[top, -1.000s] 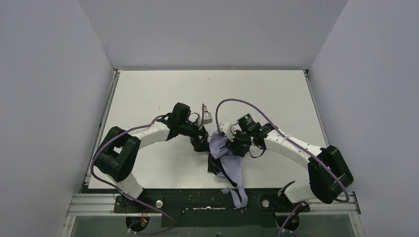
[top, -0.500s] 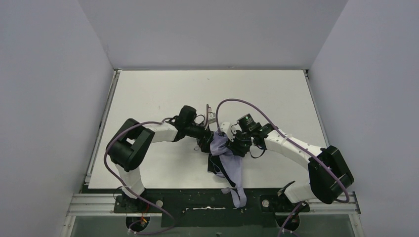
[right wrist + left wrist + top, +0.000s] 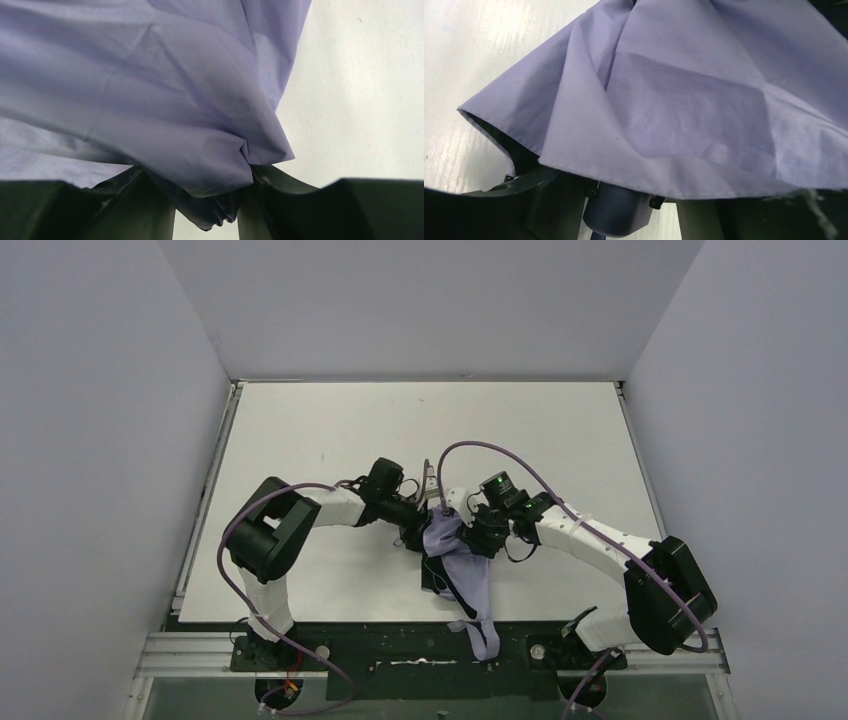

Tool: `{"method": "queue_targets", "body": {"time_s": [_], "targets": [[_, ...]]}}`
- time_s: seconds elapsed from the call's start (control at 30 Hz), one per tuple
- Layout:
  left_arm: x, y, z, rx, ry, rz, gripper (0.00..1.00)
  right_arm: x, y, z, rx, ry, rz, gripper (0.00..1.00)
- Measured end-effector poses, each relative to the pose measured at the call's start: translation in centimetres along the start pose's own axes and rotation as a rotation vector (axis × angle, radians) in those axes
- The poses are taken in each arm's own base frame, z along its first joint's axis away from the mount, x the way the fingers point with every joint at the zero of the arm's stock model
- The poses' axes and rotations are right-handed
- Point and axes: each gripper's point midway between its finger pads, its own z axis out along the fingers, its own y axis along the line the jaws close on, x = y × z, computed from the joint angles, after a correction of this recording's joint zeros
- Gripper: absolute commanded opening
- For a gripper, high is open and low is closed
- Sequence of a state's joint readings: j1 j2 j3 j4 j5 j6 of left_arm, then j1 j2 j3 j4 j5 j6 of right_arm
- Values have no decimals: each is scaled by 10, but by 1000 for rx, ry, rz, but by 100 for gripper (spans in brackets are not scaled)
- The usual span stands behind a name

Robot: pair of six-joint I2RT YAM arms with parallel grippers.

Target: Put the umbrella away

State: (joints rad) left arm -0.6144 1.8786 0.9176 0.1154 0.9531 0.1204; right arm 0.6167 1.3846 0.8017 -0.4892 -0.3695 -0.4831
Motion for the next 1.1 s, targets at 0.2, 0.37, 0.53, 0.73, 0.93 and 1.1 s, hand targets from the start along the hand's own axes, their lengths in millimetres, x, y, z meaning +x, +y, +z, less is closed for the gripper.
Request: {"method": "queue_targets", "body": {"time_s": [0.2, 0.37, 0.53, 0.73, 0.93, 1.1], "targets": [[6, -3, 0, 16, 43, 38, 14, 0, -1, 0, 7, -3, 0, 28], [6, -5, 0, 25, 59, 60, 0, 2, 0, -2, 17, -15, -1, 52], [9, -4, 1, 15, 76, 65, 0, -10, -5, -18, 74, -72, 2, 66], [9, -2, -1, -17, 87, 78, 0, -32, -8, -59, 173, -198, 38, 68], [9, -1, -10, -86, 96, 114, 0, -46, 0, -96, 226, -330, 197, 67], [9, 2, -14, -135, 102, 134, 0, -64, 9, -106, 209, -467, 388, 65]]}}
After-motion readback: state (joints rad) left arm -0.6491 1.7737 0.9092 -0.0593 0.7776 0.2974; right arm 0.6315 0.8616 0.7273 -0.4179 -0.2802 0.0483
